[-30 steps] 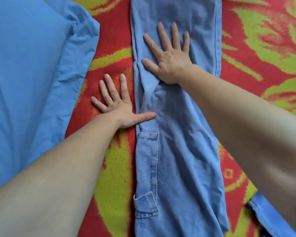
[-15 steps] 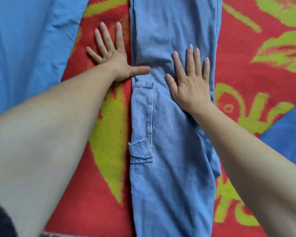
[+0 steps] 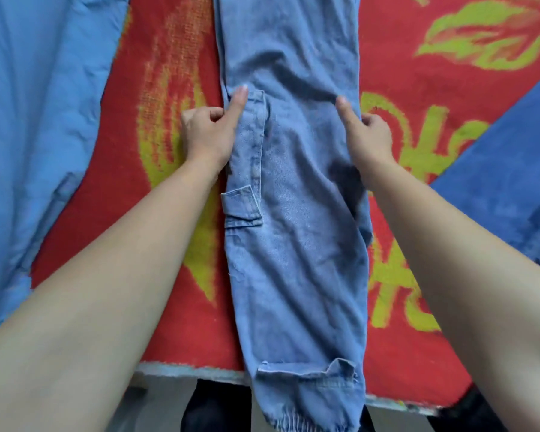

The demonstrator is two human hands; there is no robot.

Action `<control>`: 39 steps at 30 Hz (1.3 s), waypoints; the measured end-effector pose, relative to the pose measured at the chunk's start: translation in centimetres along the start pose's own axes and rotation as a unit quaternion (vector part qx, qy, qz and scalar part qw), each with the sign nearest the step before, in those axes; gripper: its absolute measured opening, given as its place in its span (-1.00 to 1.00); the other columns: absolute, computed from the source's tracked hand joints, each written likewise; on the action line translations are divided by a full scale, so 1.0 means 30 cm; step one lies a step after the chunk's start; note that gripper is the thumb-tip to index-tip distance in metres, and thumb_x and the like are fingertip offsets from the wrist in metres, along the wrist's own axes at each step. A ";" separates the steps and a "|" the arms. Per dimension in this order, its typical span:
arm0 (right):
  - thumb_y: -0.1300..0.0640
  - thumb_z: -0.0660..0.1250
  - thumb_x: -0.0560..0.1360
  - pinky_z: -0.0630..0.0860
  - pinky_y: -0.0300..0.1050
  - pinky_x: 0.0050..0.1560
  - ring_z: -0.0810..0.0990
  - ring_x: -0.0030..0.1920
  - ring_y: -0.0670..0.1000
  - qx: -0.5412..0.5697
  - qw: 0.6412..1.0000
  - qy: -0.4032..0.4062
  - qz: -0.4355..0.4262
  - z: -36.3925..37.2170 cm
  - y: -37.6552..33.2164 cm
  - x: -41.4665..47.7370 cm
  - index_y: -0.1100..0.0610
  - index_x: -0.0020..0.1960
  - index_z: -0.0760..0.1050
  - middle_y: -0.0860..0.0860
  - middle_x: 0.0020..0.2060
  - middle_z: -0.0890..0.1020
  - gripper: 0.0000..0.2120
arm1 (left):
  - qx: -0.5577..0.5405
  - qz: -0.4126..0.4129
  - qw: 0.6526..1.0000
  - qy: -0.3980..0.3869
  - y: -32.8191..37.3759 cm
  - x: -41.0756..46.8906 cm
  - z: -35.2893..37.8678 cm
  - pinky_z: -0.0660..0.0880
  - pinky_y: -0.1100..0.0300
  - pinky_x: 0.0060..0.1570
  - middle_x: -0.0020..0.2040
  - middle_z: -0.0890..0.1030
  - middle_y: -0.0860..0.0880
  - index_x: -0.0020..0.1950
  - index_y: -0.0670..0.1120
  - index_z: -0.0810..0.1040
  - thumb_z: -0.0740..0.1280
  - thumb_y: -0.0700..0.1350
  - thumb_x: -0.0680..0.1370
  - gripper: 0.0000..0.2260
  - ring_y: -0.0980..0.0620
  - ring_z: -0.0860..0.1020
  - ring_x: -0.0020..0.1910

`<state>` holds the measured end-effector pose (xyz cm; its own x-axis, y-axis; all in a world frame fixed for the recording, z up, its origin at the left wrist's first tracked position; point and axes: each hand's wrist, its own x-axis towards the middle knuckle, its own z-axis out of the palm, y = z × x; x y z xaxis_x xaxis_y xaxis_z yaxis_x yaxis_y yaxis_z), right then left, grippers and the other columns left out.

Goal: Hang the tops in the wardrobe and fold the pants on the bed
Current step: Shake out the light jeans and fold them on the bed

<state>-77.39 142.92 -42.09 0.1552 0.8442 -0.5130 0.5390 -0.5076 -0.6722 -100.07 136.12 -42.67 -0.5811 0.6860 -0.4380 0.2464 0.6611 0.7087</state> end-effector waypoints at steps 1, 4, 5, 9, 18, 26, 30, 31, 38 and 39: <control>-0.28 0.41 0.44 0.50 -0.12 -0.06 0.57 -0.14 -0.06 0.021 0.999 -0.041 0.012 -0.021 0.007 0.012 0.05 -0.12 0.54 -0.14 -0.23 0.58 -0.62 | -0.011 -0.025 1.000 -0.004 0.001 0.000 0.006 0.41 0.24 0.13 0.04 0.47 -0.05 -0.21 0.01 0.51 0.37 0.35 0.43 -0.60 0.04 0.47 0.00; -0.10 0.51 0.43 0.66 -0.02 0.03 0.71 -0.07 0.02 0.017 0.991 -0.128 0.040 -0.059 0.060 0.006 0.12 0.04 0.65 -0.02 -0.09 0.73 -0.67 | 0.005 -0.047 0.999 -0.005 -0.023 -0.003 0.029 0.38 0.22 -0.12 -0.10 0.47 0.00 -0.23 0.02 0.42 0.45 0.16 0.47 -0.69 0.04 0.44 -0.12; -0.12 0.52 0.42 0.65 -0.06 0.01 0.71 -0.06 0.01 -0.014 0.992 -0.124 0.033 -0.062 0.084 0.000 0.08 0.02 0.66 -0.04 -0.11 0.73 -0.69 | 0.009 -0.043 0.999 -0.002 -0.032 -0.005 0.030 0.31 0.20 -0.20 -0.17 0.42 -0.01 -0.30 0.04 0.34 0.45 0.13 0.48 -0.65 0.03 0.37 -0.19; -0.24 0.43 0.43 0.60 0.06 0.11 0.68 0.02 0.05 -0.091 0.994 -0.068 -0.007 -0.057 0.141 -0.049 0.05 -0.04 0.65 -0.02 -0.08 0.72 -0.65 | 0.051 -0.035 0.998 0.008 -0.044 -0.037 0.009 0.31 0.20 -0.20 -0.18 0.48 -0.02 -0.18 -0.03 0.46 0.37 0.23 0.50 -0.66 -0.04 0.43 -0.18; -0.57 0.21 0.28 0.42 -0.05 -0.19 0.44 -0.37 -0.20 -0.044 0.993 -0.029 0.108 -0.136 0.429 -0.489 0.06 -0.32 0.48 -0.20 -0.44 0.49 -0.34 | -0.017 -0.054 0.998 0.022 -0.239 -0.560 0.029 0.36 0.43 -0.19 -0.18 0.57 0.19 0.00 -0.03 0.49 0.39 0.29 0.45 -0.58 0.21 0.55 -0.15; -0.61 0.15 0.33 0.33 -0.15 -0.24 0.46 -0.35 -0.21 -0.102 0.977 -0.109 0.155 -0.252 0.782 -0.980 -0.16 -0.34 0.45 -0.28 -0.46 0.52 -0.48 | 0.112 -0.005 0.991 -0.068 -0.469 -1.067 0.044 0.13 0.10 0.46 0.54 0.21 -0.16 0.58 -0.17 0.11 0.41 0.20 0.48 -0.15 -0.08 0.18 0.52; -0.61 0.05 0.37 0.48 0.02 0.15 0.61 0.00 0.09 -0.025 0.966 -0.189 0.176 -0.262 0.889 -1.093 0.13 0.00 0.55 0.02 -0.07 0.67 -0.18 | 0.062 -0.036 0.997 -0.023 -0.519 -1.233 0.070 0.15 0.07 0.43 0.49 0.25 -0.20 0.58 -0.15 0.13 0.25 0.25 0.56 -0.26 -0.13 0.22 0.47; -0.60 0.05 0.39 0.48 0.07 0.21 0.62 0.04 0.16 -0.003 0.960 -0.209 0.184 -0.261 0.913 -1.116 0.22 0.06 0.53 0.13 0.00 0.67 -0.12 | 0.026 -0.065 0.997 -0.010 -0.533 -1.257 0.075 0.15 0.10 0.42 0.48 0.26 -0.20 0.58 -0.15 0.14 0.20 0.31 0.54 -0.23 -0.12 0.23 0.47; -0.39 0.20 0.52 0.47 0.03 0.22 0.58 0.10 0.04 0.039 0.965 -0.197 0.169 -0.259 0.977 -1.155 0.11 0.19 0.60 0.01 0.11 0.65 -0.39 | -0.154 -0.201 0.960 -0.121 -0.684 -1.383 0.039 0.23 0.15 0.38 0.52 0.24 0.07 0.59 0.10 0.03 0.47 0.33 0.35 -0.04 0.10 0.28 0.44; -0.38 0.22 0.52 0.43 0.06 0.31 0.56 0.17 0.06 0.042 0.967 -0.191 0.166 -0.263 0.974 -1.161 0.10 0.24 0.58 0.03 0.20 0.62 -0.39 | -0.192 -0.223 0.945 -0.143 -0.689 -1.400 0.023 0.32 0.10 0.36 0.45 0.34 0.09 0.57 0.05 0.14 0.53 0.28 0.32 -0.05 0.10 0.39 0.36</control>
<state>-60.52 100.05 -39.66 -0.0170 0.5150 -0.8570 0.4406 -0.7656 -0.4687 -80.23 93.84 -39.31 -0.3145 0.4560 -0.8326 -0.3042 0.7824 0.5434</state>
